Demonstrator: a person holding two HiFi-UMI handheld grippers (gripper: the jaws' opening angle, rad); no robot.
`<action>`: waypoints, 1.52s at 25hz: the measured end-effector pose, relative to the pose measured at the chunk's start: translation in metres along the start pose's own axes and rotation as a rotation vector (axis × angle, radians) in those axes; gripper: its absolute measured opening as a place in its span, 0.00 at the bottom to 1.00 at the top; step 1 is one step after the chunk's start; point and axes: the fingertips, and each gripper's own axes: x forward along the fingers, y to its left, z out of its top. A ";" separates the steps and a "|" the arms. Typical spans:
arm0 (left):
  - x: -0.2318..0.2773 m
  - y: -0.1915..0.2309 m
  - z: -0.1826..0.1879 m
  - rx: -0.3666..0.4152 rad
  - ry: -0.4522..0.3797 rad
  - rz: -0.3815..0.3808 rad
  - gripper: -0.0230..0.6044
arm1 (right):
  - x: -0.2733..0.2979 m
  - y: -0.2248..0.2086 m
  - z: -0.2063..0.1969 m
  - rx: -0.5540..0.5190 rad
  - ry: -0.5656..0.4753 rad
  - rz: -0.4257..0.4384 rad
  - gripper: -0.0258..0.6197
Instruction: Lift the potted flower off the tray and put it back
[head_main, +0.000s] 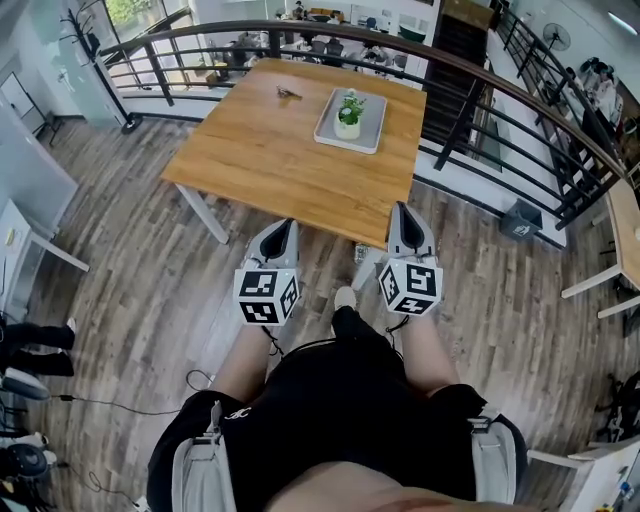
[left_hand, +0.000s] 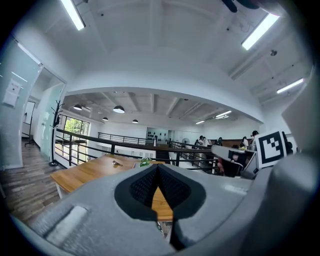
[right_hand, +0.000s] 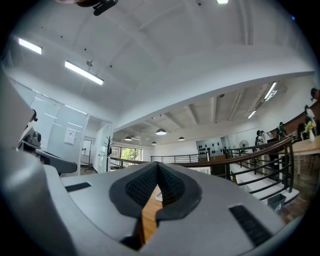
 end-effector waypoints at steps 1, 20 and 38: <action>0.002 0.003 0.001 -0.001 -0.002 0.000 0.06 | 0.004 0.001 0.000 -0.001 0.000 -0.001 0.04; 0.119 0.081 0.009 0.014 0.008 0.051 0.06 | 0.152 -0.018 -0.032 0.027 0.015 0.015 0.04; 0.374 0.126 0.043 -0.005 0.071 0.050 0.06 | 0.383 -0.112 -0.055 0.029 0.076 0.043 0.04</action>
